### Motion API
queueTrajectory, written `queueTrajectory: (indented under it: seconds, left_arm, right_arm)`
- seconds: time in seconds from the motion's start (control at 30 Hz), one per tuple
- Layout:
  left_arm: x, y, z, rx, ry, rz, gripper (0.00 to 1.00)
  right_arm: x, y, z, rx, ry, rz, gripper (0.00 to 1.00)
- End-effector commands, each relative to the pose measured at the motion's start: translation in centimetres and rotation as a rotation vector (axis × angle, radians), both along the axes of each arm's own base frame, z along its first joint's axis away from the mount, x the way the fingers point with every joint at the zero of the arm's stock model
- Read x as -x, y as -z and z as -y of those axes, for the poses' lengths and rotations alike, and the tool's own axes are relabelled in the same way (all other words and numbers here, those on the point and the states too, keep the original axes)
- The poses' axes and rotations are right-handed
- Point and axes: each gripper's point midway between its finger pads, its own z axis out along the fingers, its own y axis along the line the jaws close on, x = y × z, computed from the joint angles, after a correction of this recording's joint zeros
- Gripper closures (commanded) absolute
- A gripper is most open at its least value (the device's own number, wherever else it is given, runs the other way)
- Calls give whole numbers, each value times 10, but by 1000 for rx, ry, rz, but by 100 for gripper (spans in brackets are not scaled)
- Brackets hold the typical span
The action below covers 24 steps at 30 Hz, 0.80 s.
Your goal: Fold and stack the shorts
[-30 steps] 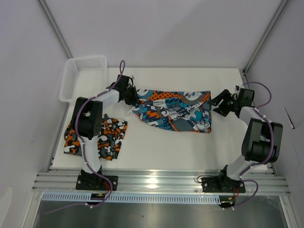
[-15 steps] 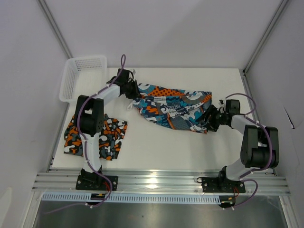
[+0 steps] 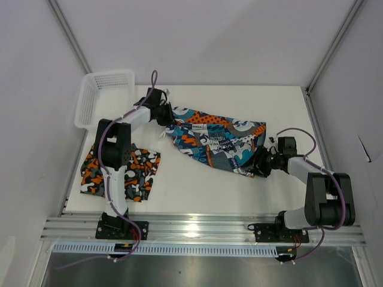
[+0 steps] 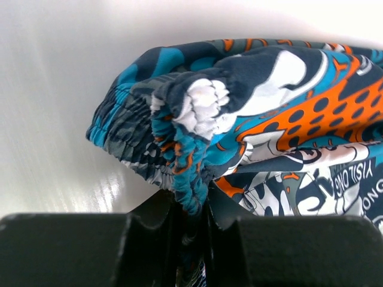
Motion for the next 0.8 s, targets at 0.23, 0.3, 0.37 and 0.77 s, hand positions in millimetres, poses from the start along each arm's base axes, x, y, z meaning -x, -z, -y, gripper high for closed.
queueTrajectory:
  seconds: [0.23,0.3,0.37,0.77]
  left_arm:
    - [-18,-3,-8,16,8,40,81]
    - [-19,3,-8,18,12,39,81]
    - [-18,5,-8,20,13,32,81]
    - [-20,19,-7,60,3,20,80]
  right_arm:
    - [1,-13,10,-63,68,25,45]
    - [-4,-14,6,-99,56,17,44]
    - [-6,-13,3,-121,47,13,44]
    - [3,4,-3,-231,33,-37,46]
